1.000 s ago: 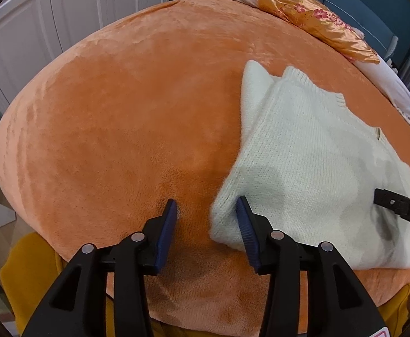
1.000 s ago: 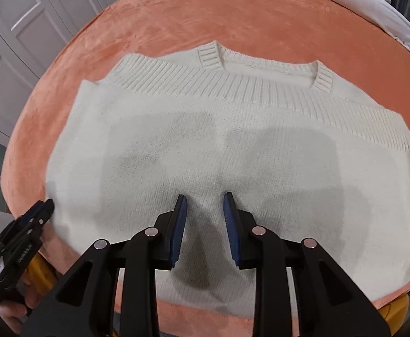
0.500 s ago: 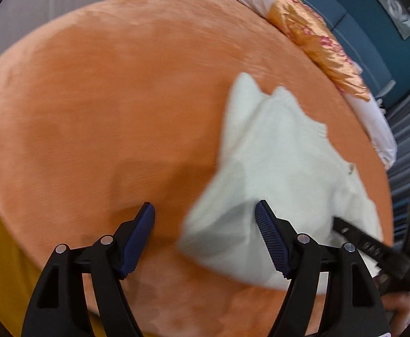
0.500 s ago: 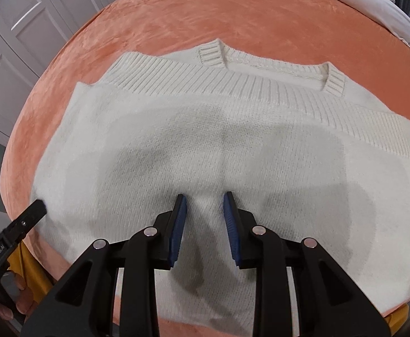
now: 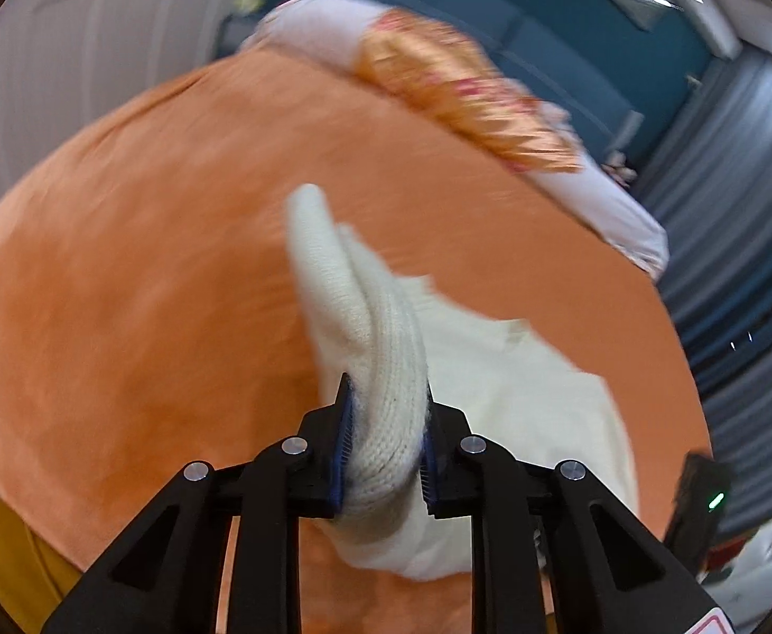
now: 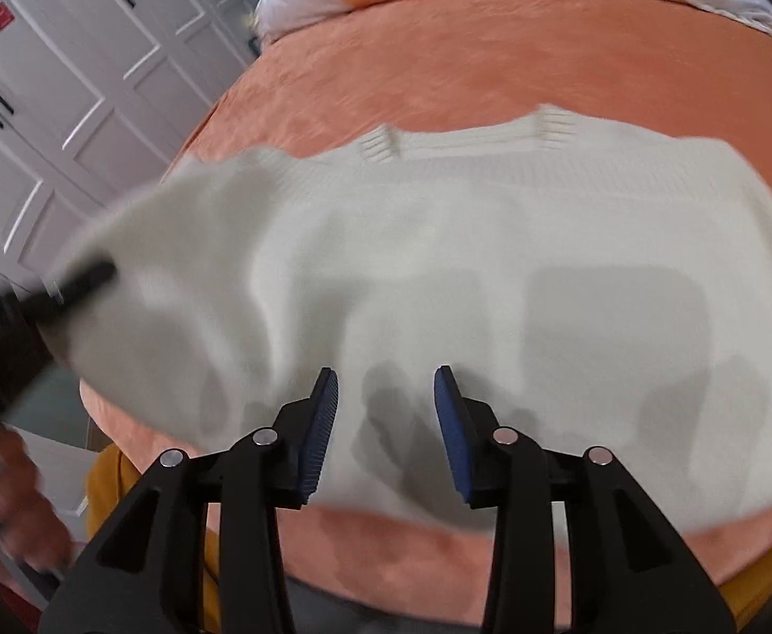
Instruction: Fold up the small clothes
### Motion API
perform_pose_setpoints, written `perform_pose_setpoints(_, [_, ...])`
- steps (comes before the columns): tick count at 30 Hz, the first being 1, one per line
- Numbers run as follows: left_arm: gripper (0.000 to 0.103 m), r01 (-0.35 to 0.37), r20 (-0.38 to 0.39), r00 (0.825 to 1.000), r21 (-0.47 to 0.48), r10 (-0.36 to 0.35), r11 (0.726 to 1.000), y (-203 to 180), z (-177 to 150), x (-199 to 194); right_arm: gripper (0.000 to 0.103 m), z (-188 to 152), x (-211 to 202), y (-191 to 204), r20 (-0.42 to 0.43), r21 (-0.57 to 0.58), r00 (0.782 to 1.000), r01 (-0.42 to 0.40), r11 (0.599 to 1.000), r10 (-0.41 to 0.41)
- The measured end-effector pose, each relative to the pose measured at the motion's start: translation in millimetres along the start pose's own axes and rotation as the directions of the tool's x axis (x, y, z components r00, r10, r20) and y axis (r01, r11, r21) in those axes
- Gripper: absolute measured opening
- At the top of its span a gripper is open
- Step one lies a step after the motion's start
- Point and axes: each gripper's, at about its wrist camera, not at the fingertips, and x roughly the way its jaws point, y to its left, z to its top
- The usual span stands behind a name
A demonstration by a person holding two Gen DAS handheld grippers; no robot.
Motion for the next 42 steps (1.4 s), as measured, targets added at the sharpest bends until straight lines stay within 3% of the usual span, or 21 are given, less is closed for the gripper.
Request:
perform_pose_setpoints(4, [0.016,0.072,0.005,0.997,0.129,-0.073,0.989,-80.2,-0.1,5.1,0.037,-20.7,-34.2,-44.2,0.043,0.067,0.998,0.036,0.997,-0.039])
perform_pose_setpoints(10, [0.016,0.160,-0.088,0.986,0.314,-0.139,0.936,-187.4,-33.9,45.4,0.037,-50.2,-83.8,-118.8,0.102,0.195,0.992,0.059,0.979,-0.080])
perform_pose_setpoints(13, [0.015,0.190,-0.173,0.976,0.376,-0.132,0.907,-227.7,-65.1,81.0,0.037,-64.0,-100.2,-148.7,0.118,0.248,0.987,0.080,0.966,-0.112])
perform_pose_setpoints(17, [0.015,0.160,-0.254,0.966,0.454,-0.045,0.876,-261.6,-111.3,130.3,0.037,-76.1,-115.7,-183.6,0.131,0.313,0.984,0.076,0.947,-0.123])
perform_pose_setpoints(21, [0.016,0.109,-0.301,0.952,0.482,0.047,0.870,-262.3,-143.8,167.5,0.038,-81.9,-122.8,-205.1,0.142,0.358,0.985,0.041,0.933,-0.097])
perform_pose_setpoints(23, [0.019,0.096,-0.265,0.963,0.501,0.046,0.860,-264.2,-147.6,160.9,0.038,-80.6,-124.5,-213.7,0.149,0.367,0.987,0.008,0.930,-0.067])
perform_pose_setpoints(25, [0.027,0.089,-0.236,0.971,0.514,0.041,0.853,-263.8,-146.6,146.4,0.040,-71.2,-127.6,-218.8,0.164,0.369,0.986,-0.029,0.929,-0.035])
perform_pose_setpoints(26, [0.030,0.097,-0.231,0.973,0.512,0.028,0.853,-262.0,-148.3,137.4,0.049,-63.3,-128.1,-220.2,0.176,0.368,0.984,-0.055,0.928,-0.012])
perform_pose_setpoints(28, [0.047,0.120,-0.225,0.974,0.503,-0.004,0.856,-253.6,-145.1,118.1,0.059,-45.2,-125.7,-223.6,0.199,0.365,0.979,-0.117,0.923,0.045])
perform_pose_setpoints(30, [0.057,0.139,-0.223,0.974,0.493,-0.030,0.859,-240.8,-144.9,99.7,0.059,-27.4,-120.1,-223.4,0.199,0.364,0.976,-0.153,0.919,0.084])
perform_pose_setpoints(34, [0.077,0.052,-0.145,0.989,0.514,0.027,0.856,-213.7,-154.7,67.1,0.068,4.8,-96.9,-211.2,0.163,0.354,0.973,-0.210,0.911,0.161])
perform_pose_setpoints(36, [0.079,-0.008,-0.115,0.990,0.522,0.080,0.853,-198.1,-158.3,62.7,0.073,15.2,-81.5,-204.9,0.130,0.361,0.972,-0.228,0.904,0.193])
perform_pose_setpoints(40, [0.079,-0.137,-0.121,0.968,0.481,0.221,0.866,-153.9,-162.2,75.2,0.075,21.7,-54.1,-189.6,0.065,0.378,0.967,-0.253,0.891,0.248])
perform_pose_setpoints(42, [0.079,-0.169,-0.126,0.960,0.453,0.250,0.875,-142.1,-159.7,81.5,0.076,27.0,-39.8,-178.7,0.030,0.378,0.966,-0.249,0.891,0.257])
